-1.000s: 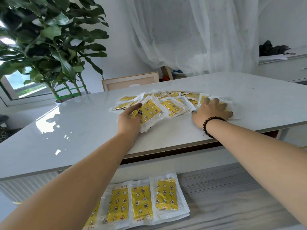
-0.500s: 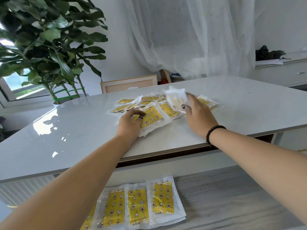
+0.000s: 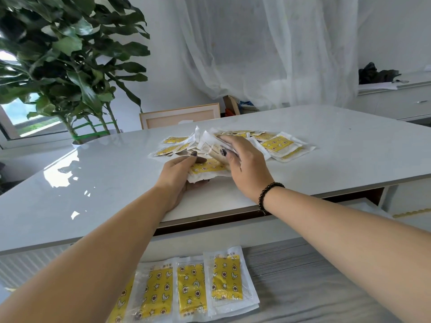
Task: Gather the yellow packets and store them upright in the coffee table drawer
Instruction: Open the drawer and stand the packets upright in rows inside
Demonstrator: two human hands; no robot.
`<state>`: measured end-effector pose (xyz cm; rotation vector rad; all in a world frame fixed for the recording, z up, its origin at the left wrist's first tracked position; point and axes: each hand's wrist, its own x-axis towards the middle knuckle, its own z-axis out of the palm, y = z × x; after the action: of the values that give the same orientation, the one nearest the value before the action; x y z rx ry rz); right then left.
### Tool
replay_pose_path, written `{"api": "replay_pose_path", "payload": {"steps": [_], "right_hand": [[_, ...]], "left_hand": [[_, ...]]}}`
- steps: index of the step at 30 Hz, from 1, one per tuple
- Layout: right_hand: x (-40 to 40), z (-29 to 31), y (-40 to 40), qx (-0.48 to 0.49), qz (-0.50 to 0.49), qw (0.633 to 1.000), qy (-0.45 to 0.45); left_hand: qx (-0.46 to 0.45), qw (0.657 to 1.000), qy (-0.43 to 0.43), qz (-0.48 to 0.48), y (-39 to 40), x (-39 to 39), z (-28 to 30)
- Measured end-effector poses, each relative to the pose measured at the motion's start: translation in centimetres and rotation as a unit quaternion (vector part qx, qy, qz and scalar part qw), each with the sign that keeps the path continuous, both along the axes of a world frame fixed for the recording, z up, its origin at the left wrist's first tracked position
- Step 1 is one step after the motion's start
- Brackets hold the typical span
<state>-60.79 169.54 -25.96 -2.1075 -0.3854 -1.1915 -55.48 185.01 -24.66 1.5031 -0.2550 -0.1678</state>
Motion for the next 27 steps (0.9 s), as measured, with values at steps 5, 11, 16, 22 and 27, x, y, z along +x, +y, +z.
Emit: {"api": "replay_pose_path", "payload": {"steps": [5,11,16,22,27], "right_hand": [[0.0,-0.1,1.2,-0.021,0.041,0.999,0.016],[-0.3,-0.2,1.4,-0.056,0.108,0.99,0.073],[0.3,-0.4,1.2,-0.036,0.069,0.987,0.139],[1.0,0.6,0.9,-0.007,-0.044,0.953,0.3],[1.6,0.4,0.4,0.084,-0.061,0.931,0.35]], "left_hand": [[0.015,1.0,0.017,-0.021,0.0,-0.1,0.3],[-0.021,0.999,0.014,-0.034,0.4,0.1,0.3],[-0.004,0.999,0.01,-0.04,0.5,0.0,0.3],[0.022,1.0,0.015,-0.016,0.4,-0.1,0.2],[0.017,0.999,0.019,-0.022,0.3,0.0,0.0]]}}
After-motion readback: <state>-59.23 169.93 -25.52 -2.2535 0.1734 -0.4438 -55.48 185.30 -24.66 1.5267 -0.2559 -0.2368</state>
